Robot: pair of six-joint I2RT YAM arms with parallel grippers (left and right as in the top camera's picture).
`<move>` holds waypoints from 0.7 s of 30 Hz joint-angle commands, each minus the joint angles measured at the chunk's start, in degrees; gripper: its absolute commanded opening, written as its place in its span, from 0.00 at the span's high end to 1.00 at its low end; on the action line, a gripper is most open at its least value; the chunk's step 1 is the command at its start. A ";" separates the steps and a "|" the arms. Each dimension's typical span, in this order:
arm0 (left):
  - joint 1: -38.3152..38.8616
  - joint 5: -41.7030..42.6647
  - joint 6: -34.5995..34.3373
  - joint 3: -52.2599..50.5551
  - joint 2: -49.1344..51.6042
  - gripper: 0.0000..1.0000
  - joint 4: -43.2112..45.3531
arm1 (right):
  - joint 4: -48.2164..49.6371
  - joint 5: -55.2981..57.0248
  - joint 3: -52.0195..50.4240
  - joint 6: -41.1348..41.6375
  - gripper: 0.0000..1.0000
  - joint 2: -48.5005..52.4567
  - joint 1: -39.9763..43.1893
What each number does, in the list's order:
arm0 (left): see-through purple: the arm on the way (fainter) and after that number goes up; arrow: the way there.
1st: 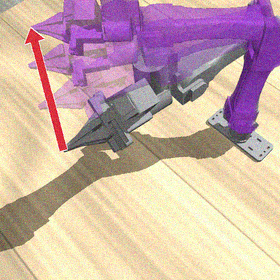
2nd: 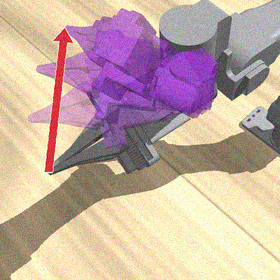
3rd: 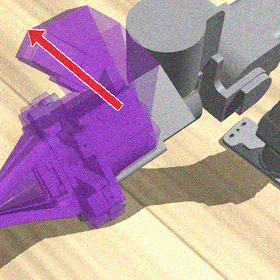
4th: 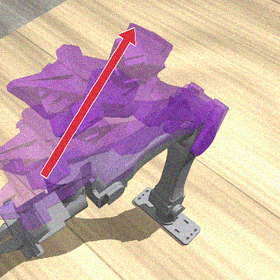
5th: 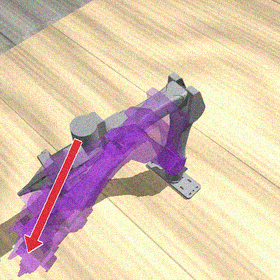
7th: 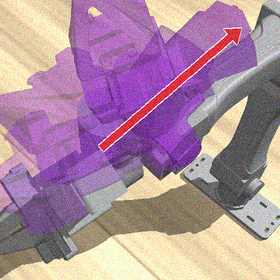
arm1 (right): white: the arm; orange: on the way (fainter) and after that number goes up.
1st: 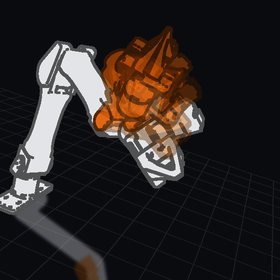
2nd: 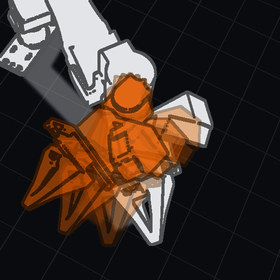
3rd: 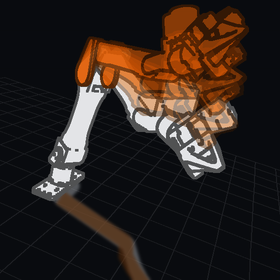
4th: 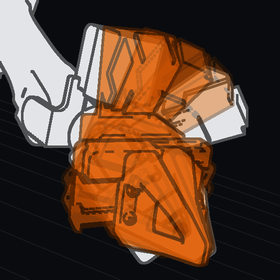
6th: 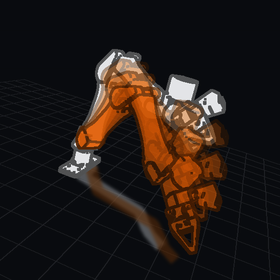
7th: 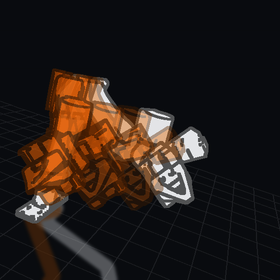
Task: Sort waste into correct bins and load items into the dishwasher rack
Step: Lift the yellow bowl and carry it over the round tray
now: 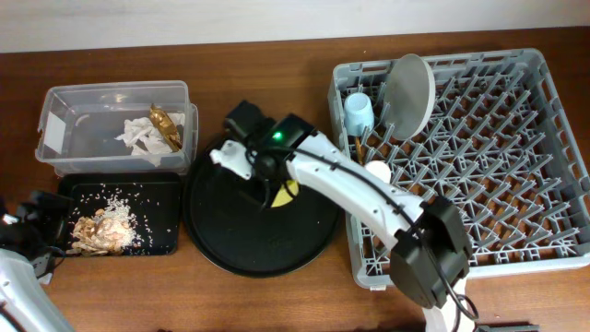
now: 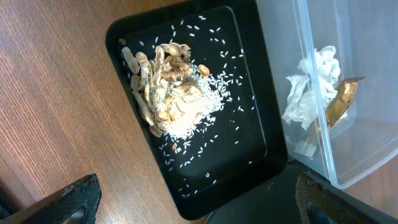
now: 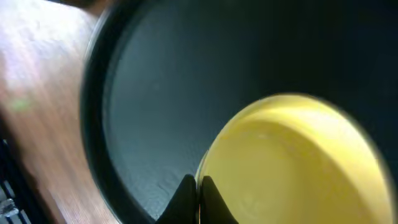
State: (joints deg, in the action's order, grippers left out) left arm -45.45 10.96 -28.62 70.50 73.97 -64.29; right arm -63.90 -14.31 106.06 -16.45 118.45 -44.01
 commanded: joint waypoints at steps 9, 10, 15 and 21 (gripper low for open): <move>-0.11 0.17 -0.66 0.52 -0.07 0.01 -0.07 | 1.09 -5.20 -9.75 0.85 0.50 -0.66 2.32; -0.11 0.20 -0.66 0.52 -0.07 0.01 -0.09 | -0.50 -6.73 -9.75 0.87 0.45 -0.66 2.32; -0.11 0.20 -0.66 0.52 -0.07 0.01 -0.07 | 0.11 -10.75 -12.26 2.43 0.40 -0.66 -1.49; -0.11 0.20 -0.66 0.52 -0.07 0.01 -0.07 | 4.72 -3.69 -17.66 4.98 0.40 -0.66 -3.93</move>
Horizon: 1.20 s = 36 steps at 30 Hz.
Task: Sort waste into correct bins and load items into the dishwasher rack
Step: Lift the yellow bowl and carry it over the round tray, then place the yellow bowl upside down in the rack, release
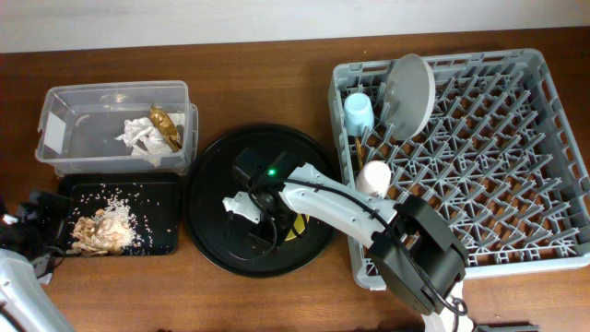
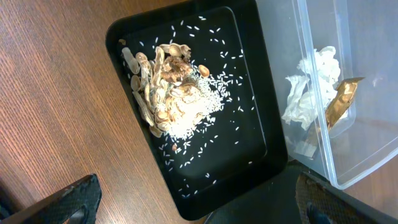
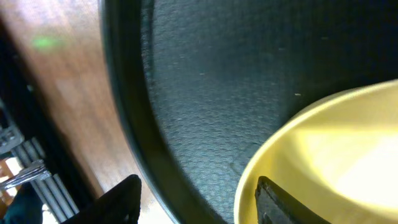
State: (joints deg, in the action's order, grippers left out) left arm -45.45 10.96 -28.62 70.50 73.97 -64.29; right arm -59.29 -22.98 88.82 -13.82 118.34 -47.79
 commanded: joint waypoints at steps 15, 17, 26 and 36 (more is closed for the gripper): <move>-0.11 0.20 -0.66 0.52 -0.07 0.01 -0.09 | 0.85 6.67 -0.70 5.35 0.49 -0.52 -0.74; -0.11 0.17 -0.66 0.52 -0.07 0.01 -0.07 | 3.21 10.82 -2.51 7.26 0.50 -0.52 -0.74; -0.11 0.20 -0.66 0.52 -0.07 0.01 -0.07 | 5.75 15.02 -4.02 8.59 0.61 -0.68 -0.68; -0.11 0.20 -0.66 0.52 -0.07 0.01 -0.07 | 3.54 14.21 -0.72 8.57 0.84 -0.68 -0.68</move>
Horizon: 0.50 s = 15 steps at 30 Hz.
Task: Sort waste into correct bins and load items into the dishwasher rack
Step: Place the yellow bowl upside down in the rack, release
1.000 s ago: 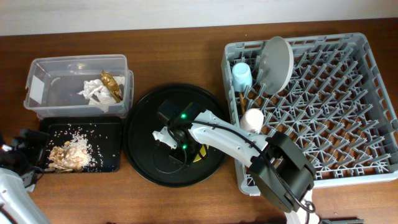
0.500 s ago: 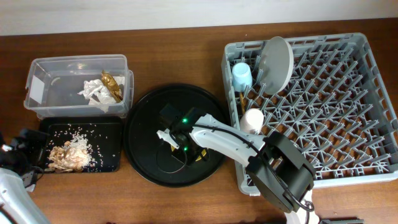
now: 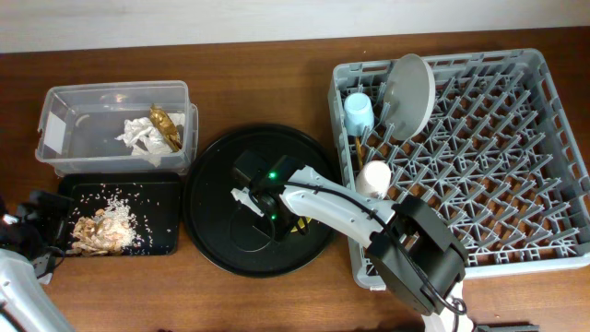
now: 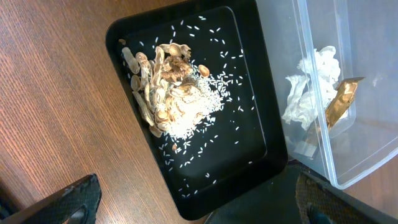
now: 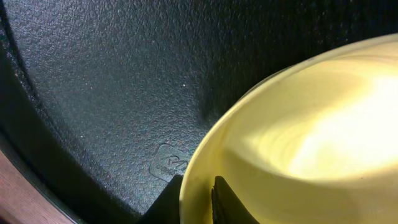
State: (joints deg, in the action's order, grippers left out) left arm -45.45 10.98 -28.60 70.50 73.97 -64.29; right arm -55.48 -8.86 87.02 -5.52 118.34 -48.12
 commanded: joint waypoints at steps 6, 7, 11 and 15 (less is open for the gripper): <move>-0.11 0.17 -0.68 0.52 -0.07 0.01 -0.07 | -1.53 -7.37 1.95 0.24 0.96 -9.84 0.02; -0.11 0.17 -0.68 0.52 -0.07 0.01 -0.09 | -1.57 -10.25 1.95 0.28 0.96 -14.05 0.61; -0.11 0.15 -0.68 0.52 -0.07 0.01 -0.09 | -6.80 -21.86 1.92 5.16 0.96 -34.60 15.04; -0.11 0.17 -0.68 0.52 -0.07 0.01 -0.09 | -21.24 -47.67 0.83 -13.09 0.96 -36.50 45.09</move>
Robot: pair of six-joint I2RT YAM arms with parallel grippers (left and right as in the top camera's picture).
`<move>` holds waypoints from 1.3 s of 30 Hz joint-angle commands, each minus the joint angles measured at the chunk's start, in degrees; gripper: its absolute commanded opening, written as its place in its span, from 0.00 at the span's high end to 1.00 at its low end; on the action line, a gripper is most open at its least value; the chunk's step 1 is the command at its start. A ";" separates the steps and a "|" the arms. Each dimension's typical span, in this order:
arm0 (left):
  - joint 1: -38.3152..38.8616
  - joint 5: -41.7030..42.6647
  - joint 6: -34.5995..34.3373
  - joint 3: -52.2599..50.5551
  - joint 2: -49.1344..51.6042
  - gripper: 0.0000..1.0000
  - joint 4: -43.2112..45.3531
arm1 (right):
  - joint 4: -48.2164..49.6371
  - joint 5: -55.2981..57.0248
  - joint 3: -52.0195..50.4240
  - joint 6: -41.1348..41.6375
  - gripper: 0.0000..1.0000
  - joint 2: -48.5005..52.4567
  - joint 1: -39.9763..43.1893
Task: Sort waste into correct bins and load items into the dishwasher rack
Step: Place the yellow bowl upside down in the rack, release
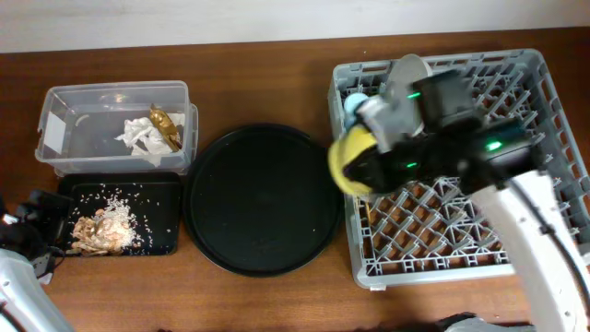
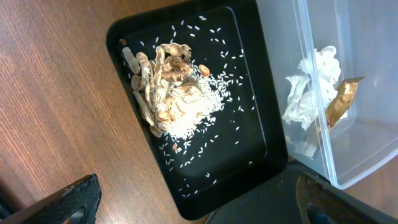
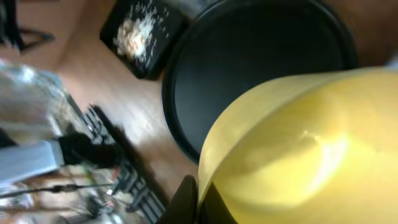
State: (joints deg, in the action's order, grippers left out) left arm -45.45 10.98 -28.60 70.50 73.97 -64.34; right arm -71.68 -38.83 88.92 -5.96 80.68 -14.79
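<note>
My right gripper (image 1: 361,166) is shut on the rim of a yellow bowl (image 1: 347,155), held above the left edge of the grey dishwasher rack (image 1: 516,138). In the right wrist view the bowl (image 3: 305,149) fills the lower right, its rim pinched at my gripper (image 3: 199,200). The round black tray (image 1: 261,198) lies bare. My left gripper (image 2: 196,211) stands open over the near end of the black rectangular tray (image 2: 249,168), which holds food scraps and rice (image 2: 171,93). The clear bin (image 1: 64,143) holds crumpled tissue (image 1: 138,136) and a gold wrapper (image 1: 164,124).
In the rack a grey plate (image 1: 410,66) stands upright at the back left, with a pale blue cup (image 1: 352,101) beside it, partly behind my right arm. The left arm (image 1: 28,244) sits at the table's front left corner.
My right gripper was down on the round black tray, shut on the yellow bowl's rim. Now it holds the bowl lifted at the rack's left edge, and the tray is bare. The left arm is unchanged.
The right gripper was shut at the yellow bowl's edge on the round tray, then open with its fingers either side of the rim, then shut on the rim. Now the bowl is off the tray, at the rack. The left gripper stayed open over the scrap tray.
</note>
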 commanded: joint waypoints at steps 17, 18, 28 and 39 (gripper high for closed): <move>-0.11 0.17 -0.68 0.52 -0.07 0.01 -0.04 | -8.44 -34.32 -14.10 -43.10 0.96 27.45 41.07; -0.11 0.17 -0.68 0.52 -0.07 0.01 -0.04 | -8.46 -33.94 -14.14 -43.08 0.96 27.87 41.64; -0.11 0.17 -0.68 0.52 -0.07 0.01 -0.04 | -21.16 -35.26 -14.01 -41.13 0.02 28.37 58.86; -0.11 0.15 -0.68 0.52 -0.07 0.01 -0.02 | -16.09 11.37 20.22 -0.26 0.02 22.38 40.50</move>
State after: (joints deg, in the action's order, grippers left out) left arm -45.45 10.98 -28.60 70.52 74.00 -64.29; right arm -90.26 -53.23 100.60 -25.02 107.68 35.70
